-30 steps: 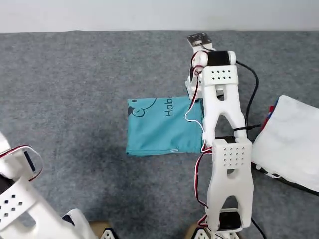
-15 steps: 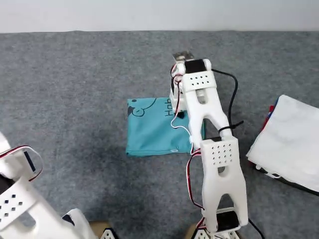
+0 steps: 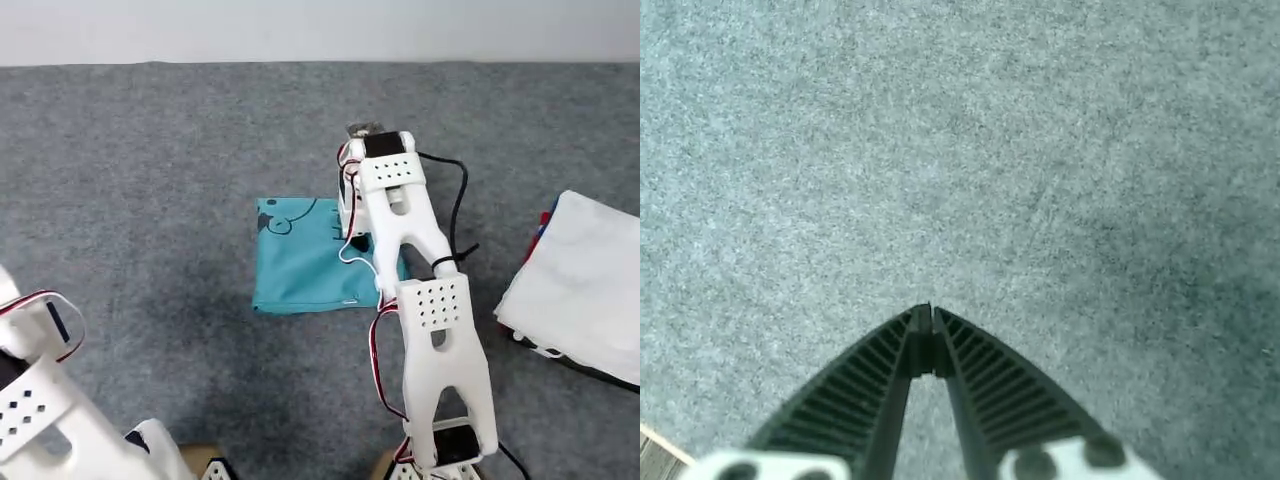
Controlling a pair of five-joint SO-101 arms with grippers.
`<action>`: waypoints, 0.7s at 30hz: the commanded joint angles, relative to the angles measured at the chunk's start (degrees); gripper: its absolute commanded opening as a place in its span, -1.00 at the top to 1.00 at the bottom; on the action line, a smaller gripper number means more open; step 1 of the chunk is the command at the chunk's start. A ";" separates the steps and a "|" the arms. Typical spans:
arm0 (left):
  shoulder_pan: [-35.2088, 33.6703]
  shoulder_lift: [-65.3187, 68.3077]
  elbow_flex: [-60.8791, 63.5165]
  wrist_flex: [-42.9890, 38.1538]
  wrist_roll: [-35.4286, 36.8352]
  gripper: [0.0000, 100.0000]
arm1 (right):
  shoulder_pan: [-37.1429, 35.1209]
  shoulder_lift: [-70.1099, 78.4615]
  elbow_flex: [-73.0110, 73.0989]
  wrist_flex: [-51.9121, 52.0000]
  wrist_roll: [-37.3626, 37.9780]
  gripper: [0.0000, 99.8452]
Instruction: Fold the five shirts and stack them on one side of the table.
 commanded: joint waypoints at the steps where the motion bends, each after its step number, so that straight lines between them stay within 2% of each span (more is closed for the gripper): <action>1: 0.09 -0.26 -0.13 -1.32 -0.62 0.99 | 1.80 0.57 -2.99 1.98 2.11 0.97; 6: 0.09 -0.26 -0.04 -1.32 -0.62 0.99 | 5.93 0.22 -3.16 2.07 9.05 0.98; 10: 0.09 -0.26 -0.04 -1.32 -0.62 0.99 | 10.68 -2.33 -3.25 1.89 18.37 0.98; 12: 0.09 -0.26 -0.04 -1.32 -0.62 0.99 | 12.35 -3.74 -3.25 1.27 25.67 0.98; 17: 0.09 -0.53 1.54 -1.32 -0.62 0.99 | 13.14 -5.58 -3.34 0.40 49.85 0.98; 21: 0.09 -0.62 2.33 -1.41 -0.62 0.99 | 13.23 -6.02 -6.77 0.13 63.38 0.98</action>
